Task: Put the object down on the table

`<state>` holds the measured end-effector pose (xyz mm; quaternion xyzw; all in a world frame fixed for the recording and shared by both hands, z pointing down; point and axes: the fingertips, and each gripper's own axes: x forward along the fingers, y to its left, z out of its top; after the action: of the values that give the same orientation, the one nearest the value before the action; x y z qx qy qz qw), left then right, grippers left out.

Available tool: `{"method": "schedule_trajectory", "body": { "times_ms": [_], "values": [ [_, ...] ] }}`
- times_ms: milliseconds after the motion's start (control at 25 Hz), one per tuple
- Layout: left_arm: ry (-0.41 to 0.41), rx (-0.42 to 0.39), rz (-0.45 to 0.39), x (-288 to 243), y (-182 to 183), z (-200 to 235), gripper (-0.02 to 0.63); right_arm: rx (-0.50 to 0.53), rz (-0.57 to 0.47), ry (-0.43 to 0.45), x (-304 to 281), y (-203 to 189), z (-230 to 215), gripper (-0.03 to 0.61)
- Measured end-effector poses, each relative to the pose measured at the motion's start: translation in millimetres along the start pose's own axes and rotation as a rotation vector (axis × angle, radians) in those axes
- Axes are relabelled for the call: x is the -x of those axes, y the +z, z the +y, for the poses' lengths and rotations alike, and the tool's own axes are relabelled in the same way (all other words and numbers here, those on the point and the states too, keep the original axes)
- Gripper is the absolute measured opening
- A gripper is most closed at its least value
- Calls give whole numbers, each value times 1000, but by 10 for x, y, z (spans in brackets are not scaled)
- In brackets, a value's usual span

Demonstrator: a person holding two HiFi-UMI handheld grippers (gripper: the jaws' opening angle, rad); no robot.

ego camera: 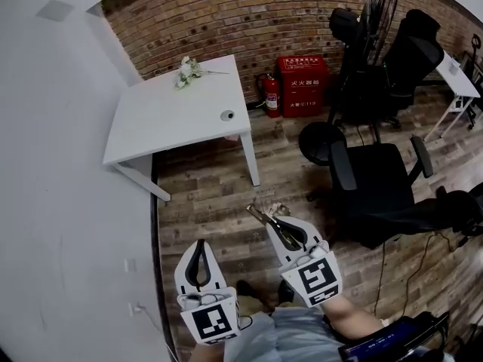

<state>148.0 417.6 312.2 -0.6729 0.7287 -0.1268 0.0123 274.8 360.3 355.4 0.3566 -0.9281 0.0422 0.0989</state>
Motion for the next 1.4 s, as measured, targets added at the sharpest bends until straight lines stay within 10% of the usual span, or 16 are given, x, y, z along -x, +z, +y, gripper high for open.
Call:
{"method": "schedule_trajectory", "body": {
  "times_ms": [480, 1400],
  "values": [
    [-6, 47, 74, -875, -378, 642, 9, -19, 89, 0, -1054, -115, -79, 34],
    [-96, 34, -68, -2333, -58, 2001, 9, 44, -1, -105, -2834, 699, -68, 34]
  ]
}}
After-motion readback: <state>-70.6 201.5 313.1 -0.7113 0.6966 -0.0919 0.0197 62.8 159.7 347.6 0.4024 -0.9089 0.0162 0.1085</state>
